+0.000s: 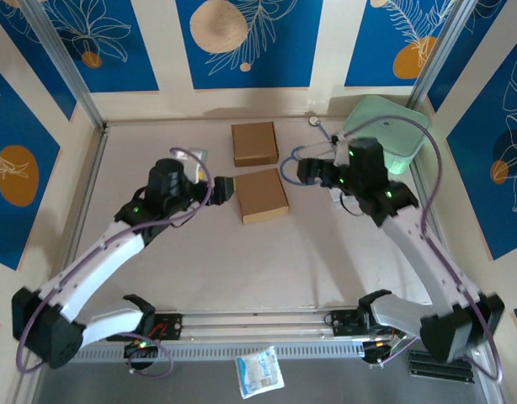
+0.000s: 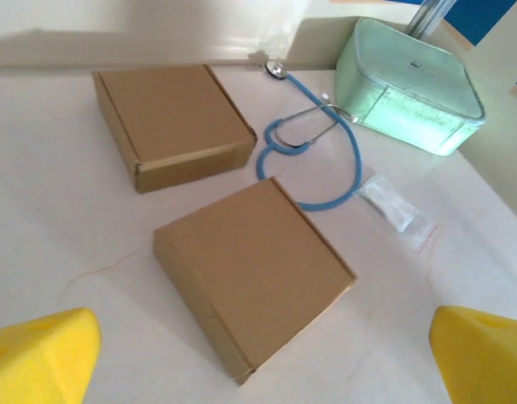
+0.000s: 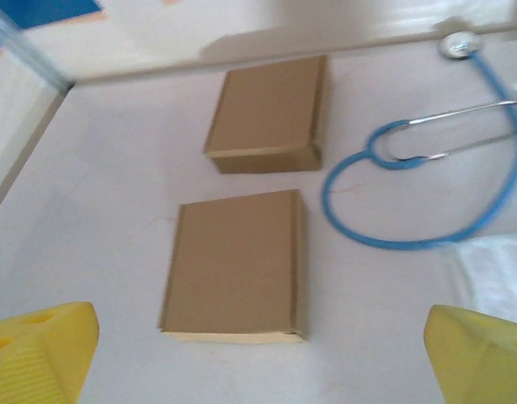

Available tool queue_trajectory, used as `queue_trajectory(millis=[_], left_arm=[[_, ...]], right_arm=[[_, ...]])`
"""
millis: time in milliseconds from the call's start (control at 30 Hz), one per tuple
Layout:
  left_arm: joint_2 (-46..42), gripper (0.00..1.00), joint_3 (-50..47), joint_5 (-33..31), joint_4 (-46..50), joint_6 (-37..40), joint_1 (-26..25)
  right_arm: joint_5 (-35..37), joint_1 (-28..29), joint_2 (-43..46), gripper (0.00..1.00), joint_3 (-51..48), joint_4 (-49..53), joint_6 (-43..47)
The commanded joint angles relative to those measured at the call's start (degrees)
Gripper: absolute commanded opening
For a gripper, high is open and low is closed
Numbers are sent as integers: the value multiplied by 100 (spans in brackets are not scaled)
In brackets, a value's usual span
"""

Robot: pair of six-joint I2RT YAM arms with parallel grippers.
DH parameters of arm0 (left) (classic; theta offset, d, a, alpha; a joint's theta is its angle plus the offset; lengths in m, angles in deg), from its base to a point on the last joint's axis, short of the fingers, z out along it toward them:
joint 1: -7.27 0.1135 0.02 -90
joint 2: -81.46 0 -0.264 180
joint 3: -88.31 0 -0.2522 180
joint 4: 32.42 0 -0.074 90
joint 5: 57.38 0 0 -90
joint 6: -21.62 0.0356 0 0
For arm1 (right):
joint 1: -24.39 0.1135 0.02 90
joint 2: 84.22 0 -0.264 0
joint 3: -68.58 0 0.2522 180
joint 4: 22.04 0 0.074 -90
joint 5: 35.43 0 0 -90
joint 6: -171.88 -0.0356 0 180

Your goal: Fold the paper box

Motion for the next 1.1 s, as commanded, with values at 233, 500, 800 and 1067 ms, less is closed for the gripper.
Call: queue_trajectory(millis=[233,500,800,1067], left_arm=[[-2099,99,-2827,-2859,-1567,1207,-25],[-1679,99,-3806,-3685,-3217,2421,359],[1016,99,-4055,-2269,-6296,2667,1496],[2598,99,-3258,-914,-6339,1924,2684]], right_arm=[[513,-1130,1518,99,-3402,-2598,574],[45,-2096,-438,99,-4137,-4941,980],[-1085,-2165,-2772,99,-3978,-7965,1261],[-342,-1900,-2635,99,-3782,-7285,1413]])
